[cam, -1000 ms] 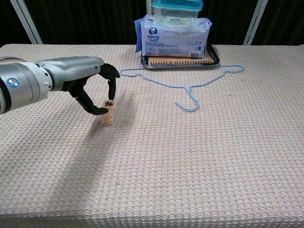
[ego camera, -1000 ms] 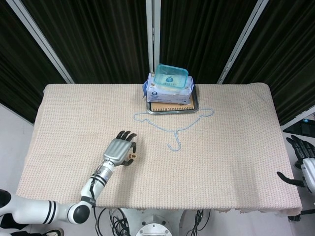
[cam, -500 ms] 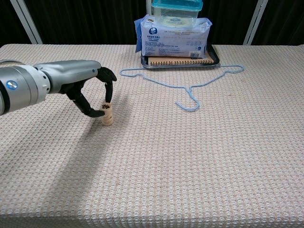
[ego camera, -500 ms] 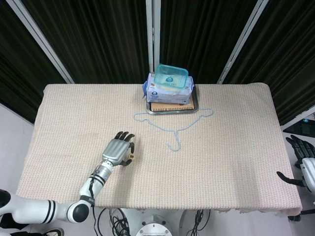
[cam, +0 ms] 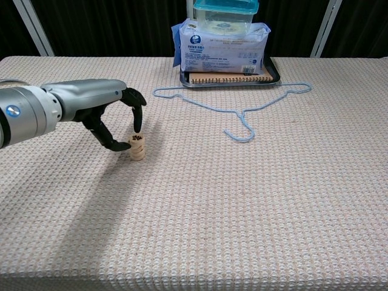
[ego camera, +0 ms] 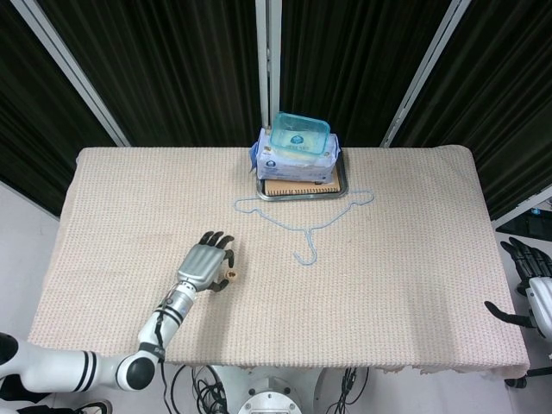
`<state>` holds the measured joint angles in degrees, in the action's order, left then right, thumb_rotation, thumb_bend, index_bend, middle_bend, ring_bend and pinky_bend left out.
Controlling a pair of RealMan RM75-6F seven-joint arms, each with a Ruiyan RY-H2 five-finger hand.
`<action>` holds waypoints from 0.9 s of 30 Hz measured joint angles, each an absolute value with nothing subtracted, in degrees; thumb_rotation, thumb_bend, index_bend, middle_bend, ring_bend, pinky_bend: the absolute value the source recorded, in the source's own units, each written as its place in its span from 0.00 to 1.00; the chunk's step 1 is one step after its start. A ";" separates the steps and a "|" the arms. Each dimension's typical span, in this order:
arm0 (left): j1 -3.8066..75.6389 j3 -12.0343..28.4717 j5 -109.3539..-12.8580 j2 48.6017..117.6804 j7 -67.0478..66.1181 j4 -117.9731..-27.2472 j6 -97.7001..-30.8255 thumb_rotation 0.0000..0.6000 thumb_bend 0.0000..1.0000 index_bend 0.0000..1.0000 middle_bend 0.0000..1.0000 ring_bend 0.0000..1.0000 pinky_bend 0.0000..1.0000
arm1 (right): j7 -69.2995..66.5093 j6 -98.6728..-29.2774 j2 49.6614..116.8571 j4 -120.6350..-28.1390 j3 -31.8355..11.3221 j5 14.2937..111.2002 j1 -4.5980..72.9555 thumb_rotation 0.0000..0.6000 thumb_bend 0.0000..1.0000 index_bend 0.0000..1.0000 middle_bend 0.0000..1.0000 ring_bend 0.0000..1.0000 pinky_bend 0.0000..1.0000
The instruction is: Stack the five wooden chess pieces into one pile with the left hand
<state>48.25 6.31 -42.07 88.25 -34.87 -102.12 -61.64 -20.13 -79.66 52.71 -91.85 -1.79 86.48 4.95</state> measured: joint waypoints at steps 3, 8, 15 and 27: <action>48.07 6.43 -42.19 87.83 -34.60 -102.74 -61.91 1.00 0.27 0.35 0.09 0.00 0.00 | -20.14 -79.63 52.72 -91.83 -1.80 86.45 4.97 1.00 0.12 0.00 0.00 0.00 0.00; 47.34 6.40 -43.34 85.49 -34.86 -105.95 -64.00 1.00 0.27 0.24 0.07 0.00 0.00 | -20.03 -79.49 52.77 -91.82 -1.80 86.41 5.04 1.00 0.12 0.00 0.00 0.00 0.00; 42.94 3.50 -49.79 79.69 -34.20 -110.23 -70.58 1.00 0.22 0.11 0.04 0.00 0.00 | -18.85 -80.82 53.75 -91.25 -2.05 87.14 5.01 1.00 0.10 0.00 0.00 0.00 0.00; 22.08 -6.74 -76.55 74.15 -10.73 -95.06 -91.57 1.00 0.14 0.08 0.02 0.00 0.00 | -8.00 -82.23 57.55 -91.35 -2.46 87.50 5.07 1.00 0.08 0.00 0.00 0.00 0.00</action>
